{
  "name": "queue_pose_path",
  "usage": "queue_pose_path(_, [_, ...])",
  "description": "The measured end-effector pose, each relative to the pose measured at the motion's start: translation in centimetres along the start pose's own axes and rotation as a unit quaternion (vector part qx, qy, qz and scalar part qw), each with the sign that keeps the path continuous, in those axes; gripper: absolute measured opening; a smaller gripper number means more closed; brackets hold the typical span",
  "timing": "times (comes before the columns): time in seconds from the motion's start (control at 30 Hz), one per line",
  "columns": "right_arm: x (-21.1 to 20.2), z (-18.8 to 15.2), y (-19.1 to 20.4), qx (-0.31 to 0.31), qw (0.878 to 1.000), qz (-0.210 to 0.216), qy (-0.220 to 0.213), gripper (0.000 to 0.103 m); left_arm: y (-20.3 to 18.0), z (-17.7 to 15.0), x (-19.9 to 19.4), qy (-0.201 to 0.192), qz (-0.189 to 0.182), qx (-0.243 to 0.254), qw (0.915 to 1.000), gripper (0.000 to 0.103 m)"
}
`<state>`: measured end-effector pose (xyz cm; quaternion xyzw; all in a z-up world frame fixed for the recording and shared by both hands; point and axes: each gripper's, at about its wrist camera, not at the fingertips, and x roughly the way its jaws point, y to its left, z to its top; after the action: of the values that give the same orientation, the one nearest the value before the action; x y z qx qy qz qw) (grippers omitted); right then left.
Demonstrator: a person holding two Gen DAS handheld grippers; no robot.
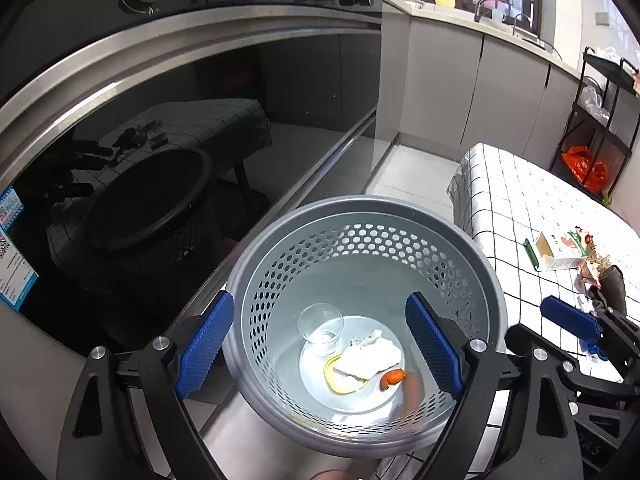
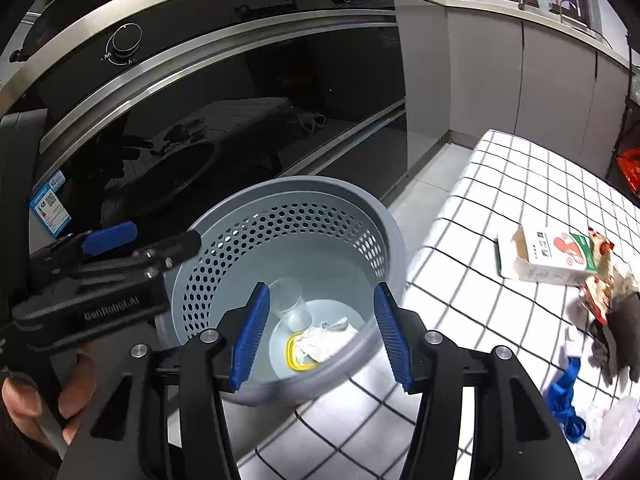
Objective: Collect trash
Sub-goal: 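Move both grippers back toward the plastic bags on the table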
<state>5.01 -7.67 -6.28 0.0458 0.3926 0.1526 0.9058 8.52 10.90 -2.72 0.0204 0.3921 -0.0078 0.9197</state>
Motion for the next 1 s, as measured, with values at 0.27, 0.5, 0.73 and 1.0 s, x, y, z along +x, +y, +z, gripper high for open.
queue_pose_path(0.27, [-3.2,-3.6,-1.1,0.013,1.000,-0.016,0.004,0.066,-1.0,-0.7,-1.4,-0.012,-0.002,0.016,0.9998,0.088])
queue_pose_path(0.5, [-7.6,-8.4,-3.2,0.018,0.998,-0.063,0.000,0.067,-2.7,-1.5,-2.4,-0.014,-0.014,0.032,0.9993,0.091])
queue_pose_path(0.73, [-13.6,-10.8,-8.9,0.056,0.991,-0.122,-0.015,0.067,-6.5,-2.8,-4.1,-0.023,-0.033,0.075,0.9964,0.091])
queue_pose_path(1.0, [-16.9,-12.1,-15.7,0.098,0.980,-0.171,-0.015,0.068,-13.2,-4.3,-6.0,-0.021,-0.089,0.122,0.9883,0.092])
